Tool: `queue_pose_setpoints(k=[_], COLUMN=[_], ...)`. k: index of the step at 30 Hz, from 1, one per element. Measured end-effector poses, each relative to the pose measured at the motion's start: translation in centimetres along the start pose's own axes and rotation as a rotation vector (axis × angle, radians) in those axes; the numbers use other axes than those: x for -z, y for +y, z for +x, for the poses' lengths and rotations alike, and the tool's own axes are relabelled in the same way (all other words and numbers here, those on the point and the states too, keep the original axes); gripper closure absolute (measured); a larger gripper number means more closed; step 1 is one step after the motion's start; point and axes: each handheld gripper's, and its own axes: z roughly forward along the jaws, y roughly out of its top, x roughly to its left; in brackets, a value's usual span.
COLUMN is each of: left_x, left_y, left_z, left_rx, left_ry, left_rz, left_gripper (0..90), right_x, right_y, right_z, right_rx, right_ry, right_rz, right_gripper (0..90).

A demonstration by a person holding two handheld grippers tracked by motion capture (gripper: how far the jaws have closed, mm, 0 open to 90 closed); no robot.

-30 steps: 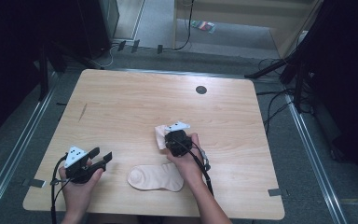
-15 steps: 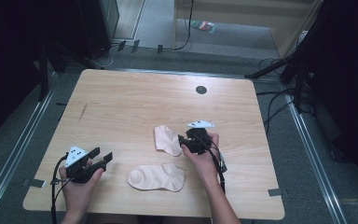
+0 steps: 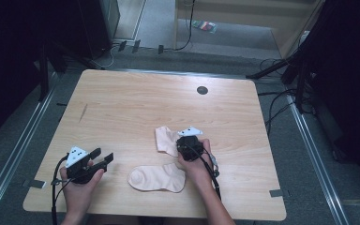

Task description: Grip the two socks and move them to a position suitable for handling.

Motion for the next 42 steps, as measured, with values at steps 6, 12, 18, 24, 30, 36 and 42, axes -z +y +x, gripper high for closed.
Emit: queue_pose_setpoints(k=[6,12,18,24,30,36,42], left_x=[-0.7,-4.9,-9.6,-12.1,-9.0,-5.2,-7.1], left_y=[1.5,3.6,4.8,5.6,7.2,6.1,4.0], left_z=[-1.4,-4.2,-7.1,-7.4,-6.2,-7.6,-6.8], left_rx=[-0.011,-0.060,-0.134,-0.131,-0.208,-0.557,-0.488], left_ry=[-0.075,-0.253,-0.283,-0.215,-0.081,0.234,-0.011], left_rz=[0.023,0.138,0.198,0.213,0.057,-0.061,0.102], left_gripper=[40.8,33.5,30.5,33.8,77.8,86.4,58.2], right_x=[2.2,3.4,3.4,4.1,5.8,6.5,2.6], right_y=[2.7,5.8,7.4,8.2,9.3,8.9,5.3], right_z=[0.6,2.0,3.3,4.2,4.7,4.1,1.6], right_rx=[-0.006,0.022,0.032,0.038,0.020,0.010,-0.025], right_ry=[0.049,0.059,0.081,0.128,0.233,0.259,0.175], right_rz=[-0.046,-0.058,-0.051,-0.074,-0.139,-0.188,-0.059], right_gripper=[84.8,84.7,84.6,84.6,84.6,84.7,84.6])
